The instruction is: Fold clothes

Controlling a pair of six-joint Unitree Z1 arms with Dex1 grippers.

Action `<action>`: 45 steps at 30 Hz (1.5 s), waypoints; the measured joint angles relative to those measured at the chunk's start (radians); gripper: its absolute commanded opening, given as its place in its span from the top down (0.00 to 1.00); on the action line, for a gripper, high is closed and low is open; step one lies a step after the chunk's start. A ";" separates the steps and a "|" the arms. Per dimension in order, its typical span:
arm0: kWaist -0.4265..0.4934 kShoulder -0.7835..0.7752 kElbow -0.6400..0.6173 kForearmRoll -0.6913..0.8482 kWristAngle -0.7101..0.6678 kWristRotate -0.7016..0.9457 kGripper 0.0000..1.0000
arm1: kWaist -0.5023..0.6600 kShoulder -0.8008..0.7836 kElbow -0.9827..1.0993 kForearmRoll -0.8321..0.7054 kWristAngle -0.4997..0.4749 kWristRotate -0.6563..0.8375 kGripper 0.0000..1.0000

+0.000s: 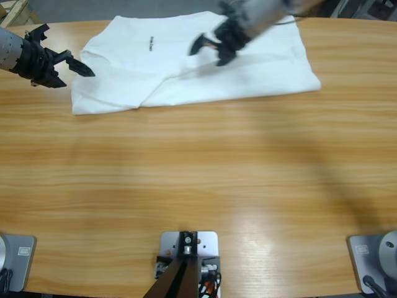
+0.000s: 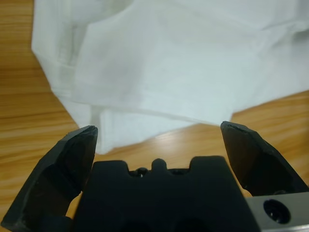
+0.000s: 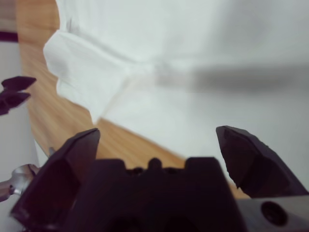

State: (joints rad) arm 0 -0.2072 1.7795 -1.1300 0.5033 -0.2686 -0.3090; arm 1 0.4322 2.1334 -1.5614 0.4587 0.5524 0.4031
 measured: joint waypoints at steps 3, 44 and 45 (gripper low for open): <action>0.003 -0.044 0.019 0.000 -0.015 0.000 0.00 | -0.075 -0.136 0.210 -0.087 0.009 0.000 0.01; 0.150 -0.023 0.266 -0.149 -0.172 -0.282 0.00 | -0.197 -0.386 0.454 -0.056 0.168 -0.043 0.01; 0.151 -0.016 0.267 -0.152 -0.171 -0.282 0.00 | -0.198 -0.386 0.455 -0.053 0.168 -0.044 0.01</action>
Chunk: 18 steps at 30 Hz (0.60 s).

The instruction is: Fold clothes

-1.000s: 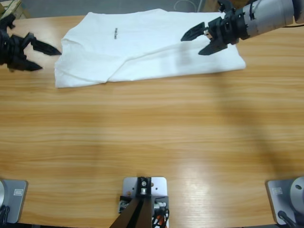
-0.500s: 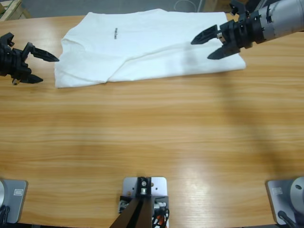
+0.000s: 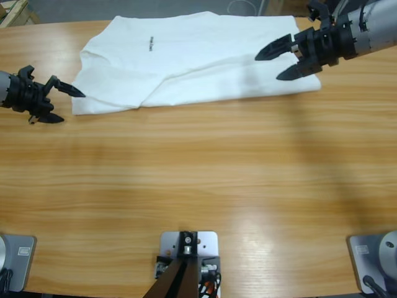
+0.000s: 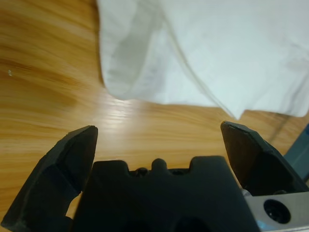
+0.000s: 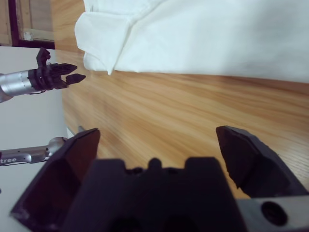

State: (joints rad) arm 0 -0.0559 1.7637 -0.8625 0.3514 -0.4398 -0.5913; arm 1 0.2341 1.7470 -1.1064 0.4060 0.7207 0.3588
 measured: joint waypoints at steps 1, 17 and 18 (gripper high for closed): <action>0.001 0.005 0.000 -0.004 0.001 0.000 0.00 | -0.001 0.000 0.000 0.003 0.000 -0.001 0.01; -0.008 0.085 0.000 -0.097 0.003 0.001 0.01 | -0.039 -0.001 0.000 0.029 0.000 -0.028 0.01; -0.010 0.087 0.000 -0.101 0.003 0.001 0.01 | -0.039 -0.001 0.000 0.029 0.000 -0.028 0.01</action>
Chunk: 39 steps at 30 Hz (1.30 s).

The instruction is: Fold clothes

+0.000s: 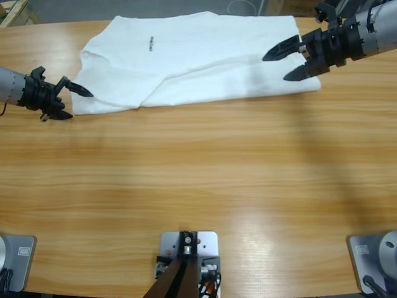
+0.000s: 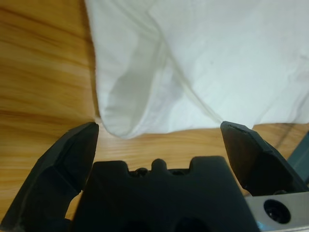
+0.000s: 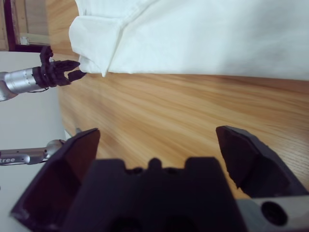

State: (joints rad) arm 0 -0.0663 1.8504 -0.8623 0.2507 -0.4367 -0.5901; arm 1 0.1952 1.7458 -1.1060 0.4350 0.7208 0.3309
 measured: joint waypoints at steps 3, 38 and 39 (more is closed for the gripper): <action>-0.005 0.008 -0.004 -0.011 0.000 0.000 0.03 | 0.000 0.000 0.000 0.000 0.000 -0.001 0.01; -0.016 0.052 -0.036 -0.038 -0.035 0.024 1.00 | -0.298 -0.045 0.168 -0.028 0.002 0.030 0.20; -0.016 0.046 -0.036 -0.038 -0.035 0.024 1.00 | -0.310 -0.043 0.168 -0.029 0.002 0.030 0.20</action>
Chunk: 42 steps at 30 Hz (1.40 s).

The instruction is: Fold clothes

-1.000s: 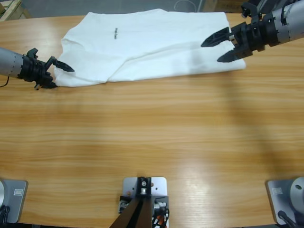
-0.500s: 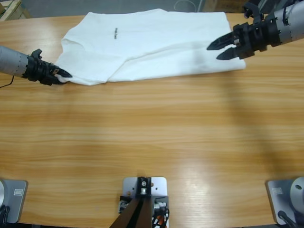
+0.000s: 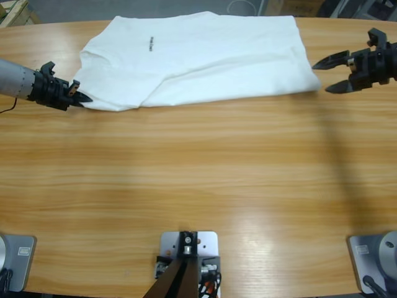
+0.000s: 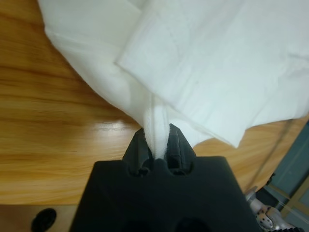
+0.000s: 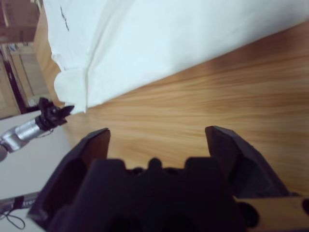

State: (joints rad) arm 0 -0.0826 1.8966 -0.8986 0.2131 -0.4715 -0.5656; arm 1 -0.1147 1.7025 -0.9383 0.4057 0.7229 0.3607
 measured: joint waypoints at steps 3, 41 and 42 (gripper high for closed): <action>0.000 -0.011 0.000 0.000 0.000 0.000 1.00 | -0.025 0.024 -0.004 0.000 0.000 -0.006 0.20; 0.010 -0.039 0.000 0.000 0.000 0.003 1.00 | -0.051 0.330 -0.167 -0.039 -0.055 -0.077 0.47; 0.010 -0.039 0.000 0.000 0.000 0.004 1.00 | -0.045 0.332 -0.171 -0.041 -0.055 -0.074 0.53</action>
State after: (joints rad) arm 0 -0.0723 1.8579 -0.8990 0.2133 -0.4715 -0.5619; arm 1 -0.1595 2.0348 -1.1096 0.3651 0.6683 0.2869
